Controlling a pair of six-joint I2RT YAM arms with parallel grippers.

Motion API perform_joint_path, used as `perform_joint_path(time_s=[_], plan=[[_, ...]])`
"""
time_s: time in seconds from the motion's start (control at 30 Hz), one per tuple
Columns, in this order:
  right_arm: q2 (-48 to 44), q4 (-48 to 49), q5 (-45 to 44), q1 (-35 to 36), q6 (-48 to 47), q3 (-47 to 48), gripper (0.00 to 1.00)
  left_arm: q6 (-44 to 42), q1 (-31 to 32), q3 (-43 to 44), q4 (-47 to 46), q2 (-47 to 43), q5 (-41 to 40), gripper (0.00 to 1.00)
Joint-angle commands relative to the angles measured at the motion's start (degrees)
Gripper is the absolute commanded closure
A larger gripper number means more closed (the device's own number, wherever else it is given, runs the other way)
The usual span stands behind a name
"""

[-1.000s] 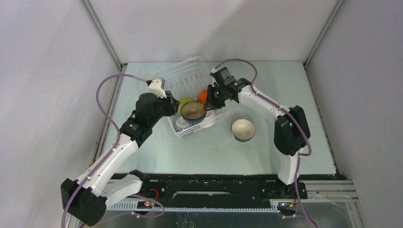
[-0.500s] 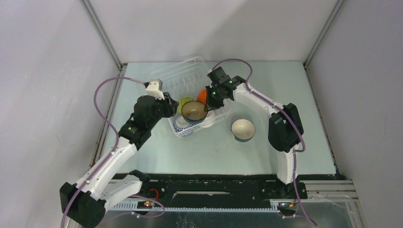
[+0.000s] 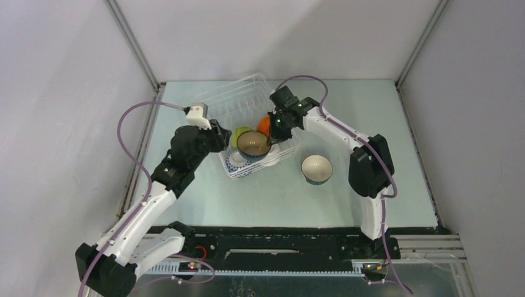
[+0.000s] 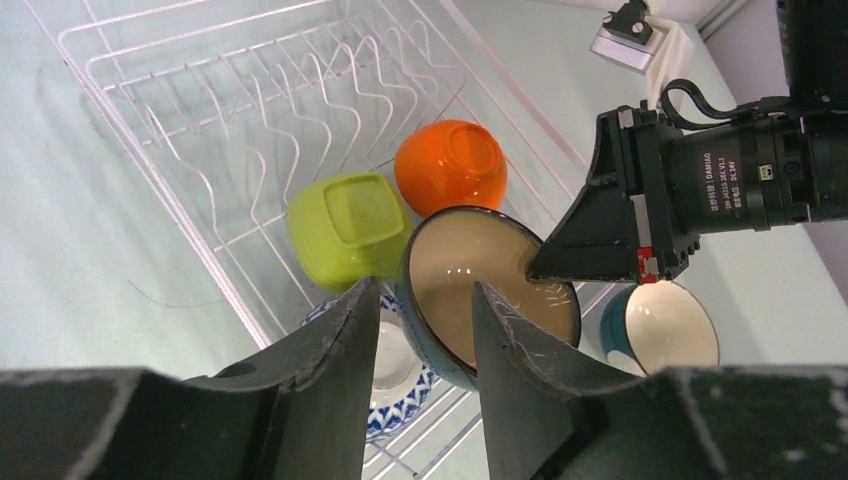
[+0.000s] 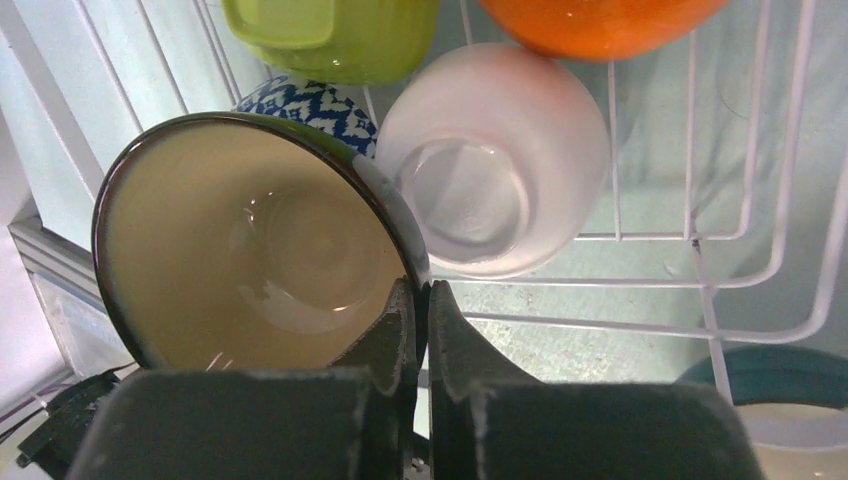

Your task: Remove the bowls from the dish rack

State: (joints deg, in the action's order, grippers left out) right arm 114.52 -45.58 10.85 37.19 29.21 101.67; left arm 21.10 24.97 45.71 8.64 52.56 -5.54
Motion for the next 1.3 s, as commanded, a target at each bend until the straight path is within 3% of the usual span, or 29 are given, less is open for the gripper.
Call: perform_joint_path(time_s=[0.0,0.17,0.4,0.73,0.97,1.27], plan=[[-8.5,1.3,1.4,-1.0,-1.1,3.6,1.0,1.9,-0.5,-1.2,-2.2,-2.7,-1.0,0.53],[-13.1,1.4,0.3,-3.7,-2.3,1.9,1.0,3.4,-0.5,-1.2,-2.9,-3.3,-0.8,0.51],[-24.2,3.5,0.1,-9.1,-2.8,-5.5,1.0,4.9,-0.8,-3.1,-4.8,-6.0,-2.6,0.4],[-33.7,3.1,1.3,-21.5,-3.4,-15.2,1.0,6.3,-0.8,-5.1,-6.3,-7.7,-2.4,0.01],[-36.6,5.9,-3.5,-30.1,-2.3,-23.9,1.0,9.1,-0.8,-6.1,-3.2,-9.4,-3.0,0.0],[-29.9,5.1,-16.1,-31.8,0.1,-24.9,1.0,9.0,-0.8,-6.7,-2.6,-8.9,0.9,0.0]])
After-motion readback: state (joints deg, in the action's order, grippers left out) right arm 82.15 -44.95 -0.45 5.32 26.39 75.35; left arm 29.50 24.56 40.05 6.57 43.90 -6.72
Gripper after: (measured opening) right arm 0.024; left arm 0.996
